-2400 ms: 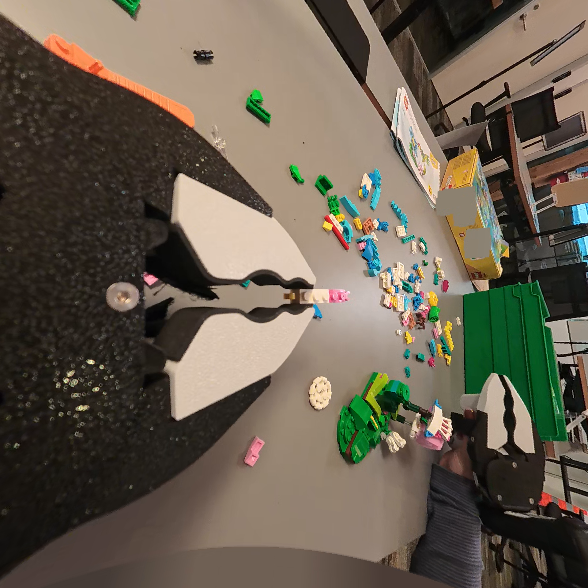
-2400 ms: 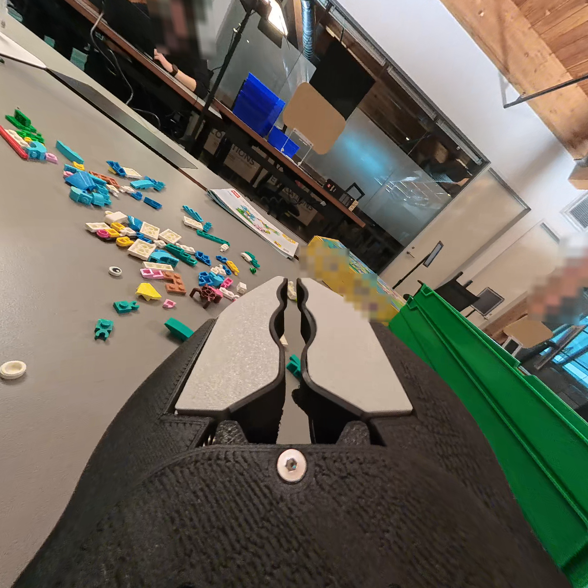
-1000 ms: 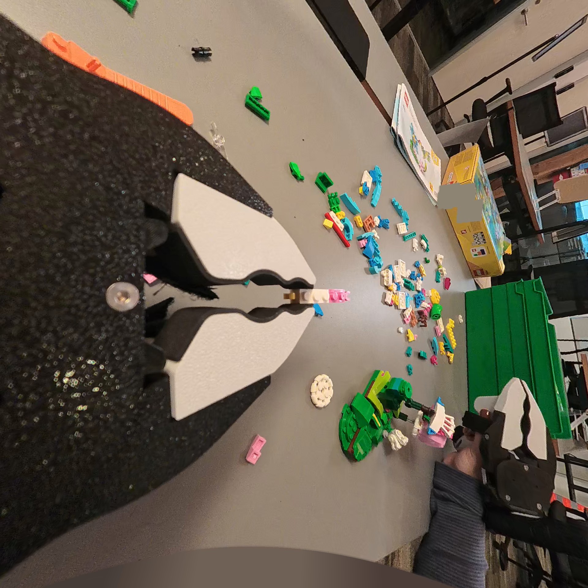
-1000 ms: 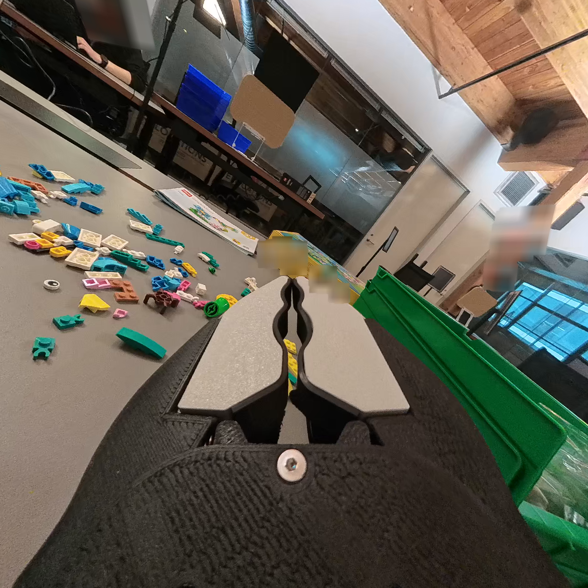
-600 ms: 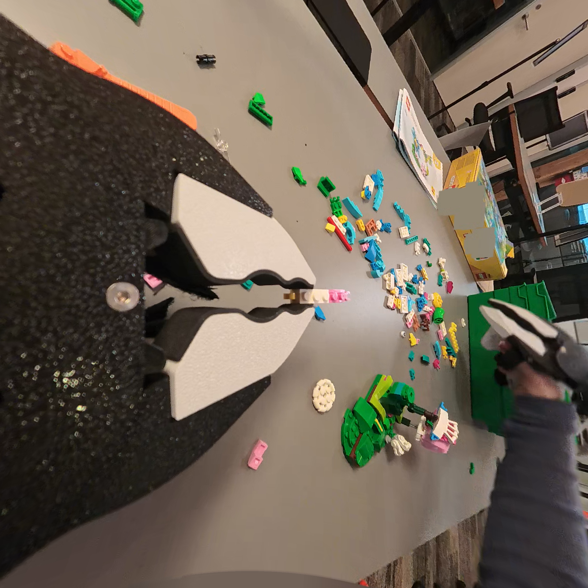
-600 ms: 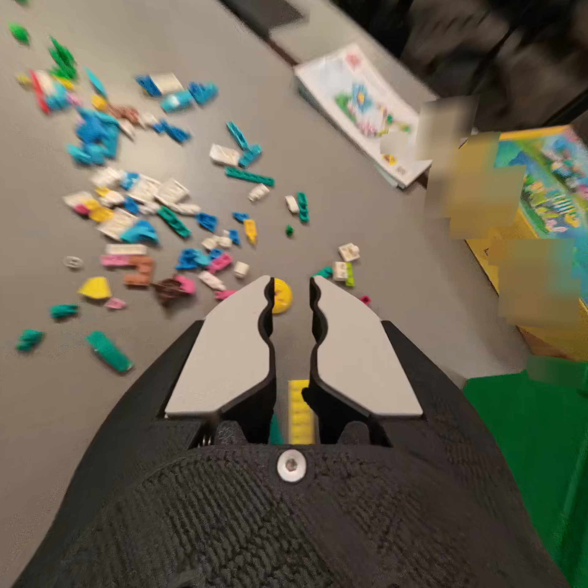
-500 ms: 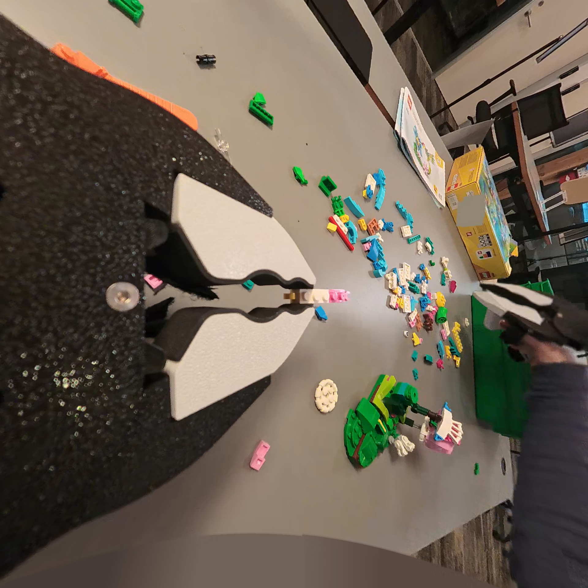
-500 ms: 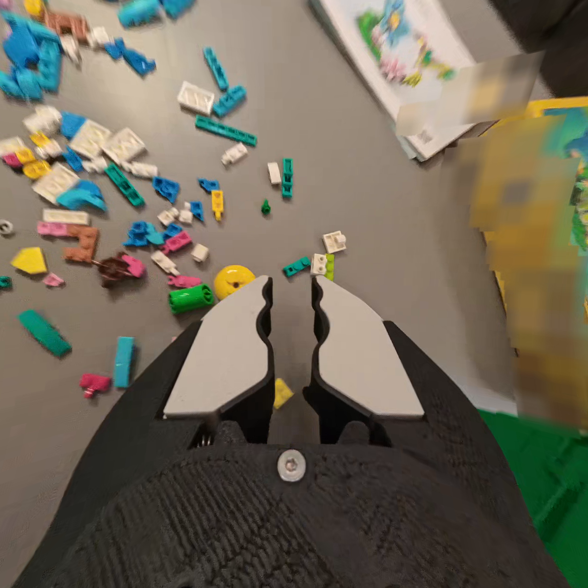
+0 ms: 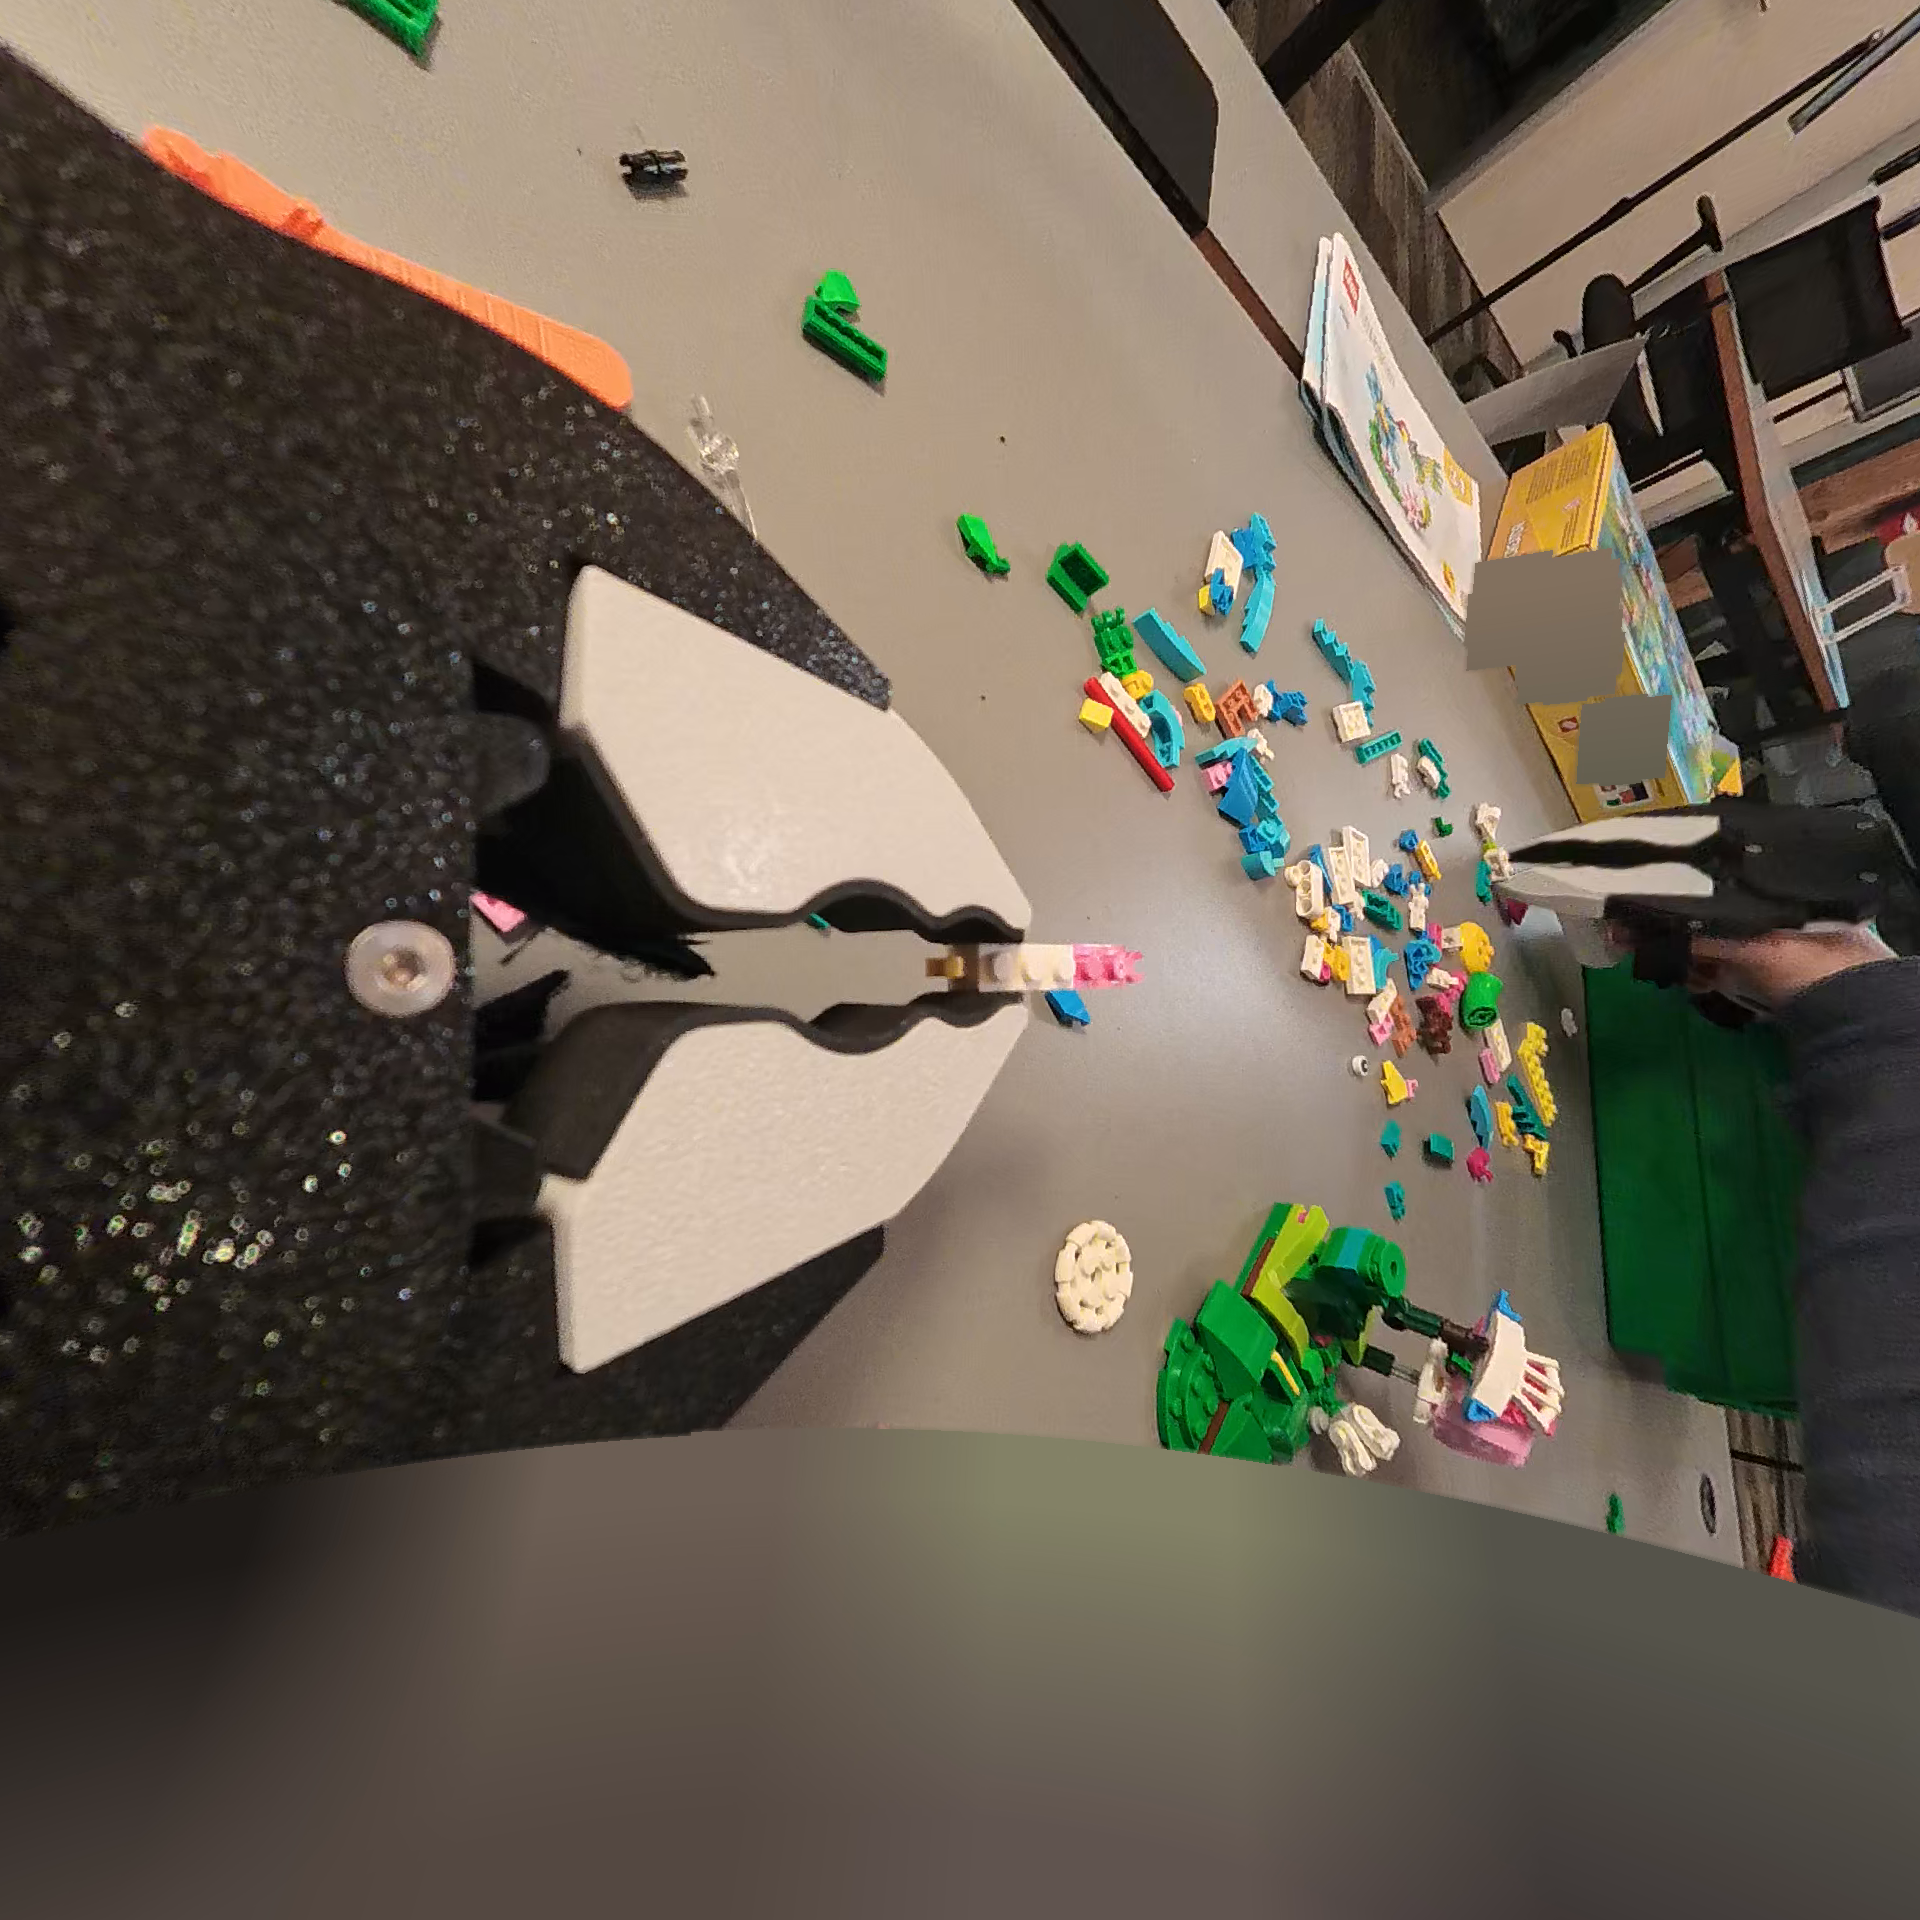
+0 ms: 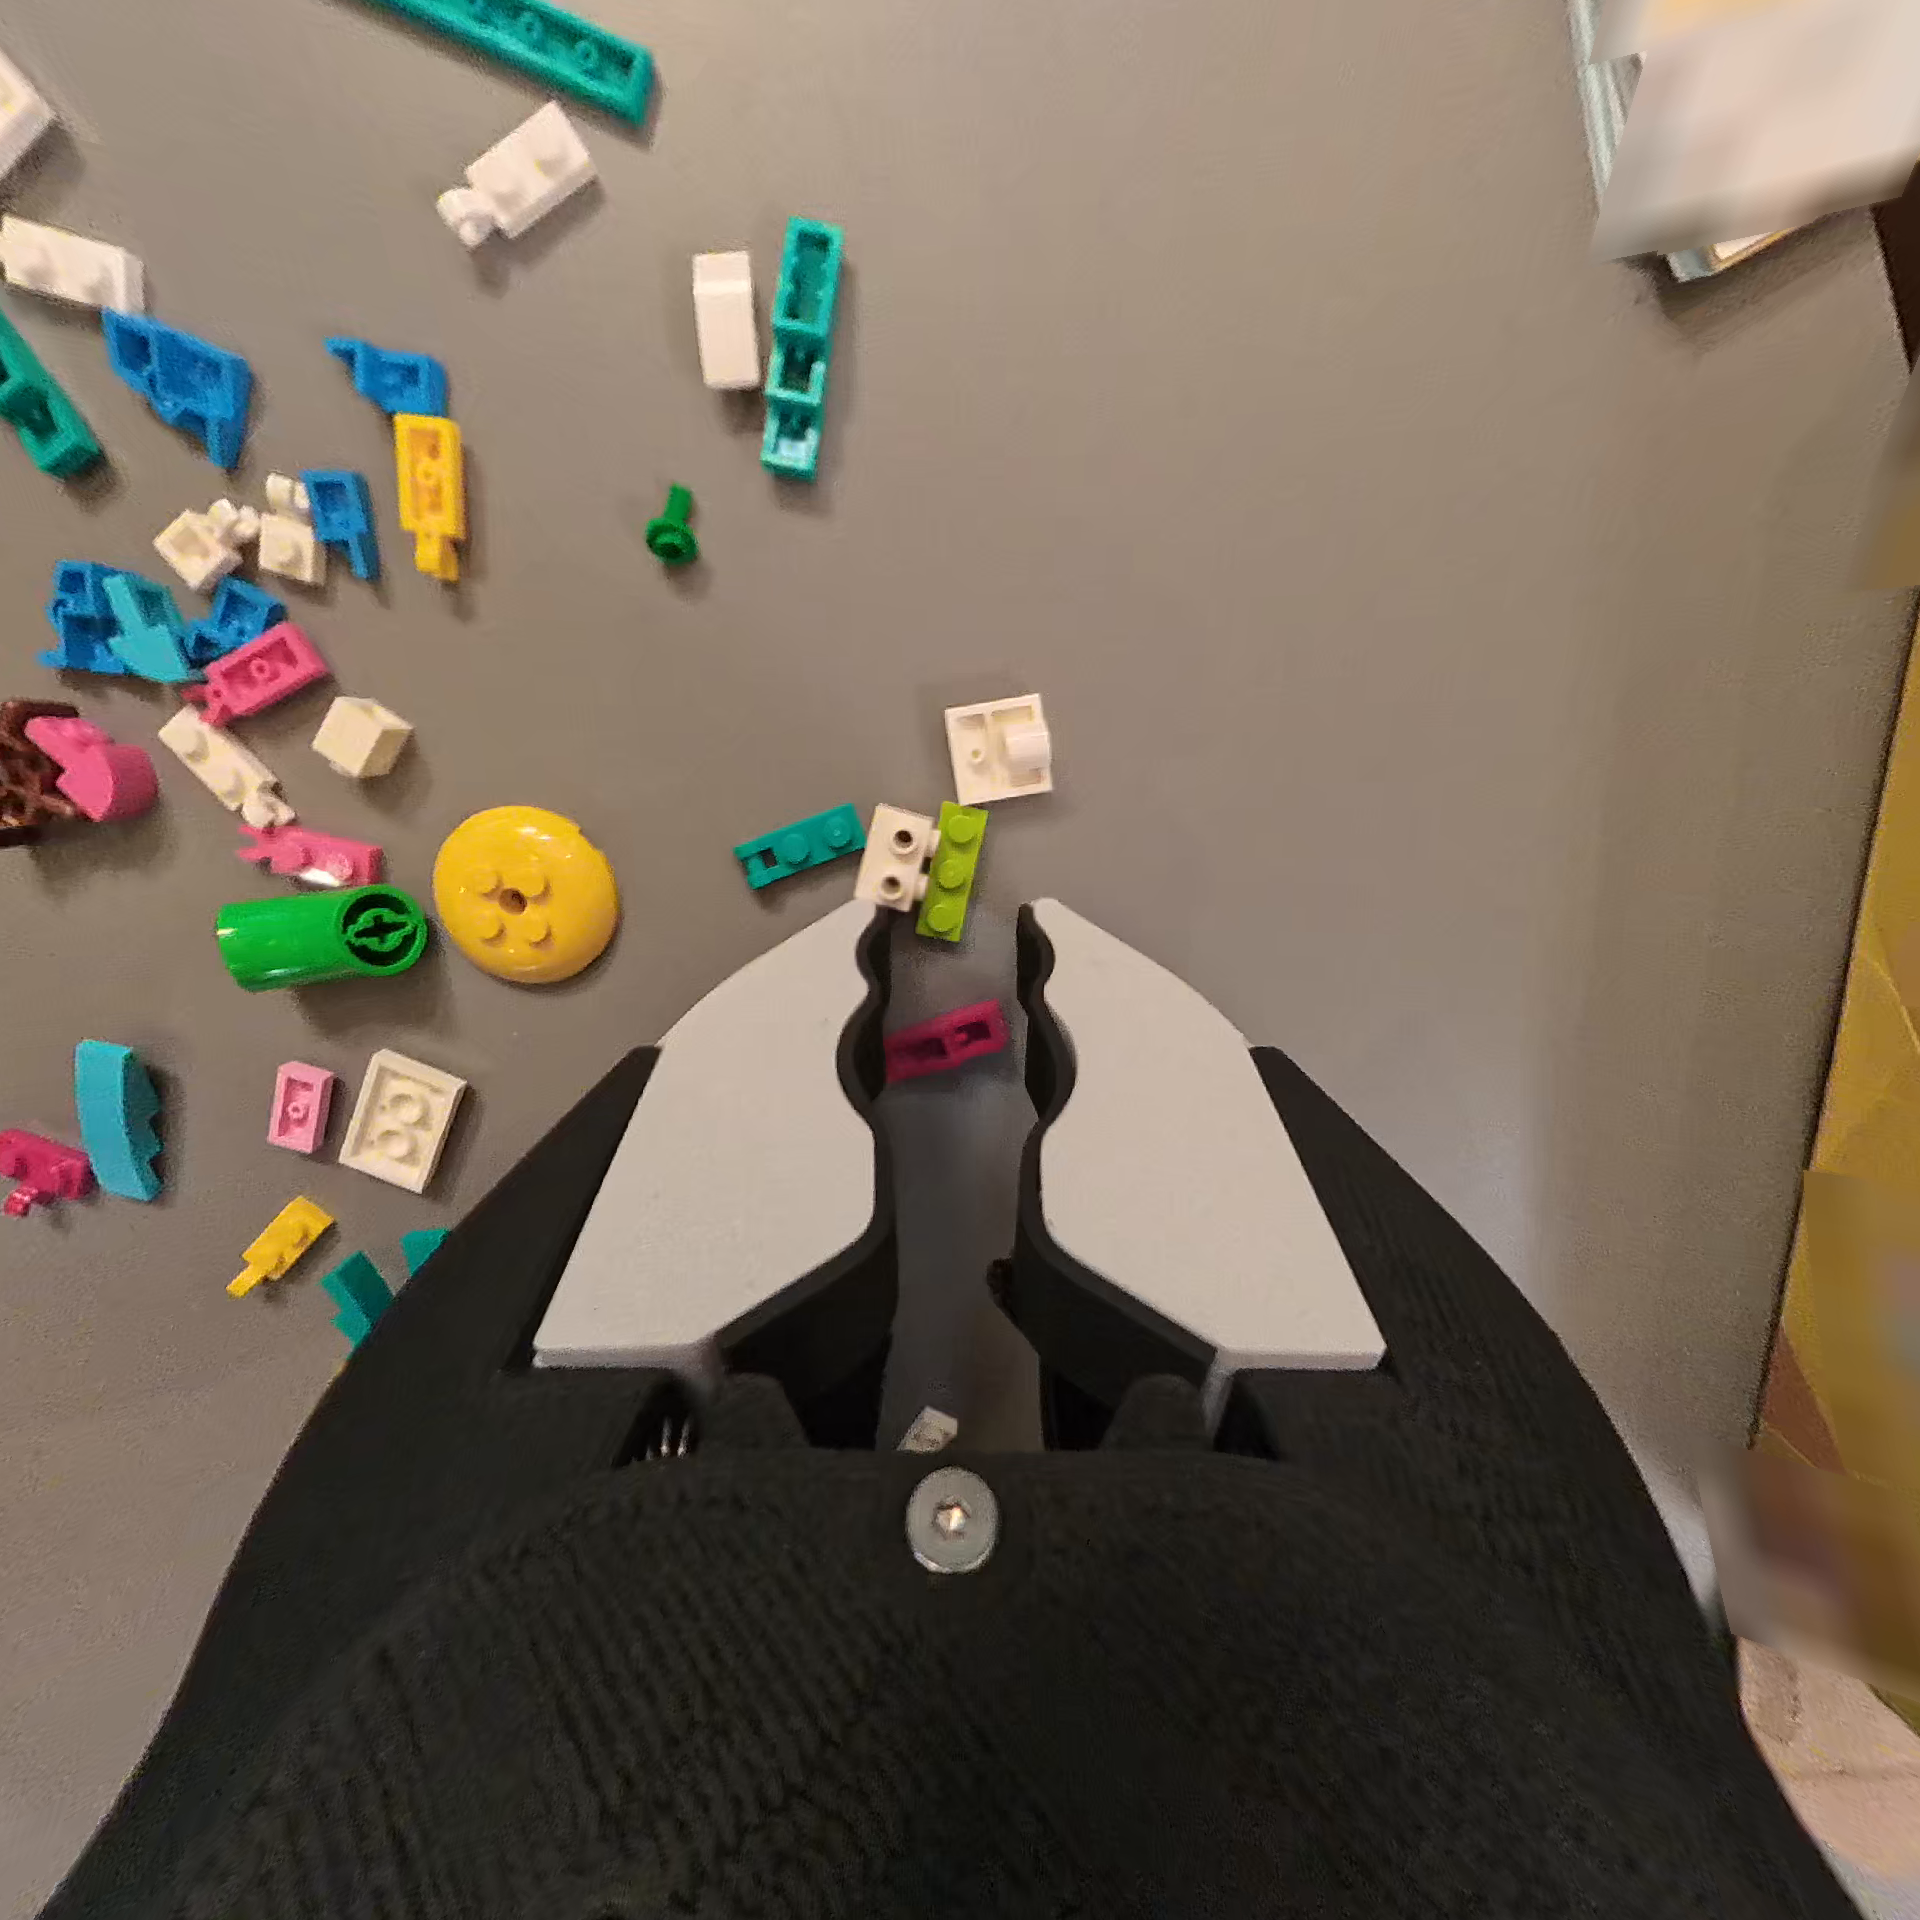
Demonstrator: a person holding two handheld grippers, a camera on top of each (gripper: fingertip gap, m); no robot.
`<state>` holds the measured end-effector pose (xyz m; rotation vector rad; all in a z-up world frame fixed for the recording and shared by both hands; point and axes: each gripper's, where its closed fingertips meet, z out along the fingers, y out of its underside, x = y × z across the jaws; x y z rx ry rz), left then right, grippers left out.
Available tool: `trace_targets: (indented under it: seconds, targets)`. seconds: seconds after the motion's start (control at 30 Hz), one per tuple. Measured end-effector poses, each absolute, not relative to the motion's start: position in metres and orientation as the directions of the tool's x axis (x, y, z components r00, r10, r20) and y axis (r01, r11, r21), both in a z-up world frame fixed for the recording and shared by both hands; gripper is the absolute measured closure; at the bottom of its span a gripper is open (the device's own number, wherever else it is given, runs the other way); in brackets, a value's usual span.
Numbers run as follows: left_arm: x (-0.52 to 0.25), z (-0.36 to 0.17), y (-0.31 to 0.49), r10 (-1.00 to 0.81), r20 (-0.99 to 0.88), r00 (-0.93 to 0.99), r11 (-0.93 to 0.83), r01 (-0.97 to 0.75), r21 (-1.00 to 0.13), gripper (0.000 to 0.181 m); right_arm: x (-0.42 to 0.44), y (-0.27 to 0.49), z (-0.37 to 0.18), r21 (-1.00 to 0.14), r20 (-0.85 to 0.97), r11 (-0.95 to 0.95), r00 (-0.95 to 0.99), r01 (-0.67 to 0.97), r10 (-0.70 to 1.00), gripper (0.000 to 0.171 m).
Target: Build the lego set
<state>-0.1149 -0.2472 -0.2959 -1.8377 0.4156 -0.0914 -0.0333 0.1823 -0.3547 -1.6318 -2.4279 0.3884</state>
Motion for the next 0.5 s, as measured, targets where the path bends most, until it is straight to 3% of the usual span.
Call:
trace_targets:
  seconds: [0.13, 0.23, 0.5]
  targets:
    - [-0.115, -0.297, -0.247, -0.329, -0.150, 0.932, -0.251, -0.239, -0.938, 0.173, -0.036, 0.180, -0.355, -0.344, -0.036, 0.325, -0.358, 0.881, 0.933, 0.161]
    - [-0.115, -0.297, -0.247, -0.327, -0.151, 0.933, -0.252, -0.240, -0.938, 0.173, -0.036, 0.183, -0.351, -0.344, 0.030, 0.357, -0.370, 0.868, 0.928, 0.165]
    - [-0.123, -0.293, -0.248, -0.291, -0.089, 0.952, -0.273, -0.172, -0.947, 0.173, -0.042, 0.135, -0.299, -0.403, 0.156, 0.479, -0.457, 0.780, 0.876, 0.165]
